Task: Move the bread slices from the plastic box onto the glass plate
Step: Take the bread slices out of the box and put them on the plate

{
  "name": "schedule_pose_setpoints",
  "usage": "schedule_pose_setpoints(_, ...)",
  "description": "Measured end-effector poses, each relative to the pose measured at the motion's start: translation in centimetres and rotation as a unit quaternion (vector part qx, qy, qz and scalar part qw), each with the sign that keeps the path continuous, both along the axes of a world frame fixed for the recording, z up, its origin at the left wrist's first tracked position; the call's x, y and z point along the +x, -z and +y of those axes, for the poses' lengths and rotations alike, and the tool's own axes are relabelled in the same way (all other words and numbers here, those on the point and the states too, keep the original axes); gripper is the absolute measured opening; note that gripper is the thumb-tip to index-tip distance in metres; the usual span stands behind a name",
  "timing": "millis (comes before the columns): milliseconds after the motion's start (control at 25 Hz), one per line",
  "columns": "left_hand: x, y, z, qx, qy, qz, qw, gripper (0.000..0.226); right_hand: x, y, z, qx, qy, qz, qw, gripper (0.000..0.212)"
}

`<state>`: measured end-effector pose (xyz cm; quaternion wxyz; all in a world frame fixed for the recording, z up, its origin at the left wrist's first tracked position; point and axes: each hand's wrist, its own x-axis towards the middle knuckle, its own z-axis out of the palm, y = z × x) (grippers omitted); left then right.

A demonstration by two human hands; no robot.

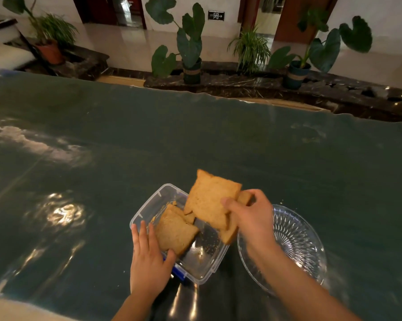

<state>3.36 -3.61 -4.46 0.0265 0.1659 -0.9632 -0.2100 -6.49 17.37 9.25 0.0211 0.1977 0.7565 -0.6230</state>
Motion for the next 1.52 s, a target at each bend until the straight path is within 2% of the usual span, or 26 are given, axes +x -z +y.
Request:
schedule_pose_setpoints(200, -0.2, 0.6, -0.4, 0.017, 0.004, 0.016, 1.000, 0.084, 1.2, -0.7, 10.6, -0.057, 0.085, 0.010, 0.995, 0.034)
schedule_pose_setpoints(480, -1.4, 1.0, -1.5, 0.015, 0.018, 0.013, 1.000, 0.085, 2.9, 6.7, 18.1, -0.081, 0.042, -0.137, 0.986, 0.046)
schedule_pose_setpoints(600, -1.4, 1.2, -1.7, 0.014, 0.015, 0.009, 1.000, 0.083, 2.8, 9.0, 18.6, -0.021, 0.010, -0.170, 0.985, 0.039)
schedule_pose_setpoints(680, -1.3, 1.2, -1.7, 0.008, 0.014, 0.001, 1.000, 0.083, 2.5, 10.1, 18.6, 0.101, -0.021, -0.169, 0.980, 0.036)
schedule_pose_setpoints(760, -1.4, 1.0, -1.7, 0.006, 0.013, -0.005, 1.000, 0.083, 2.2, 10.5, 18.3, 0.241, -0.068, -0.154, 0.956, 0.033)
schedule_pose_setpoints(840, -1.4, 0.7, -1.5, 0.009, 0.014, -0.009, 1.000, 0.083, 2.0, 10.7, 18.2, 0.323, -0.098, -0.122, 0.933, 0.038)
schedule_pose_setpoints(1000, -1.3, 0.3, -1.4, 0.013, 0.015, -0.013, 1.000, 0.081, 2.2, 11.2, 18.1, 0.384, -0.153, -0.108, 0.904, 0.064)
schedule_pose_setpoints(1120, -1.3, 0.1, -1.2, 0.014, 0.016, -0.011, 1.000, 0.081, 2.5, 10.5, 17.4, 0.426, -0.166, -0.080, 0.886, 0.061)
schedule_pose_setpoints(1240, -1.2, -0.1, -1.0, 0.014, 0.016, -0.008, 1.000, 0.081, 2.3, 8.9, 14.9, 0.427, -0.180, -0.020, 0.886, 0.050)
schedule_pose_setpoints(1400, -1.1, -0.3, -0.9, 0.015, 0.016, -0.004, 1.000, 0.081, 1.1, 6.4, 8.0, 0.369, -0.235, 0.078, 0.896, 0.038)
schedule_pose_setpoints(1520, -1.0, -0.5, -0.9, 0.012, 0.021, -0.003, 1.000, 0.080, 0.5, 5.3, 2.2, 0.333, -0.287, 0.137, 0.888, 0.032)
